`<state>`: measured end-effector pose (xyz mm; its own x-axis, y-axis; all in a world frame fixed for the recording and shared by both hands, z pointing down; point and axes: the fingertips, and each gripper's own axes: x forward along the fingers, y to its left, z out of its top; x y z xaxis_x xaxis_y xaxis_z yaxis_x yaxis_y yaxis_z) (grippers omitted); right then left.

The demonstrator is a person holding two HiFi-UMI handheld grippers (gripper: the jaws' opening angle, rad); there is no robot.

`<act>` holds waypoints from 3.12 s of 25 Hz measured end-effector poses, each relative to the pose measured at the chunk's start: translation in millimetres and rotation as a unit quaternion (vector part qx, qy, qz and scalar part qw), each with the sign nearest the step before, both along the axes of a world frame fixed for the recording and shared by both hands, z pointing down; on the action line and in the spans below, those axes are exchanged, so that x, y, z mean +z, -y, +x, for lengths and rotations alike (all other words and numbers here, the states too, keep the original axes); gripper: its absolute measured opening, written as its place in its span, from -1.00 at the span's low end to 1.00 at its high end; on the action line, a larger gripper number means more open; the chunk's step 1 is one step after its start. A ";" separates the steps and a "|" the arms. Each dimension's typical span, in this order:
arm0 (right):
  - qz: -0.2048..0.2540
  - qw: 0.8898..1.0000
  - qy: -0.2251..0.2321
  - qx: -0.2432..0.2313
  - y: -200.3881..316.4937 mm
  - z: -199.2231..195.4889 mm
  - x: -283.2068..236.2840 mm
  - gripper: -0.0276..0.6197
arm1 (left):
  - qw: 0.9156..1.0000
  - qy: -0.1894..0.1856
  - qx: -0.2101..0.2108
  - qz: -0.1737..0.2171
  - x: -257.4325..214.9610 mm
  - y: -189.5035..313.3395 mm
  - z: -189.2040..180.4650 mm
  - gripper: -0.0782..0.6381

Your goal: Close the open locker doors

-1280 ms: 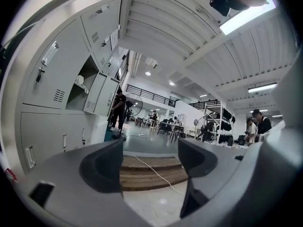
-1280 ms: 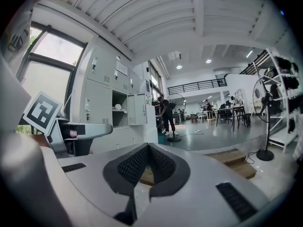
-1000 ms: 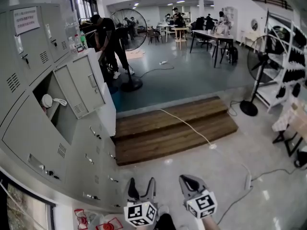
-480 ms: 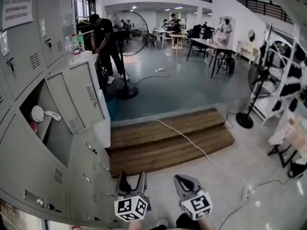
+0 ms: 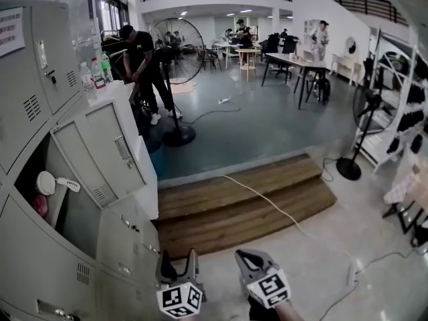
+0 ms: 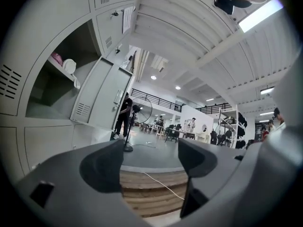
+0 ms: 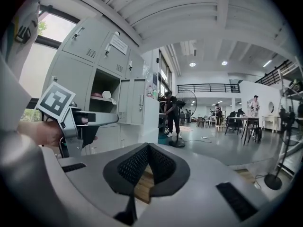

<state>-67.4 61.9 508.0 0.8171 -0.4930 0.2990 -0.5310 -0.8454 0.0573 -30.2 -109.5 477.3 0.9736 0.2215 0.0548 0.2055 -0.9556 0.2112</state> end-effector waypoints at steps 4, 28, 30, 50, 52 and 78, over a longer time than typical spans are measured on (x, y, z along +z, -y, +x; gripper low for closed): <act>0.014 1.000 -0.004 -0.011 -3.2 41.5 -0.1 -0.90 | 1.000 0.000 -0.015 0.012 -2.7 -4.6 32.6 0.17; 0.053 0.990 -0.010 -0.134 -52.3 258.5 9.6 -0.90 | 0.991 0.003 -0.131 0.005 -6.5 -61.5 201.5 0.17; 0.064 0.989 -0.010 -0.136 -52.4 264.4 11.1 -0.90 | 0.990 0.009 -0.137 0.011 -4.9 -62.4 203.5 0.17; 0.055 0.970 -0.009 -0.235 21.7 335.0 14.4 -0.90 | 0.970 0.011 -0.238 0.048 0.0 2.6 247.7 0.17; 0.061 0.965 -0.017 -0.256 43.0 350.0 6.2 -0.90 | 0.963 0.016 -0.265 0.042 1.3 23.0 252.0 0.17; 0.006 0.823 -0.027 -0.568 260.0 346.6 -15.8 -0.90 | 0.774 0.026 -0.632 -0.019 15.2 171.7 108.8 0.17</act>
<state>279.3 -198.1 492.3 -0.1605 -0.9502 0.2672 -0.9757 0.1937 0.1028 78.7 -281.2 492.5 0.4106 -0.9041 0.1186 -0.8985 -0.3790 0.2215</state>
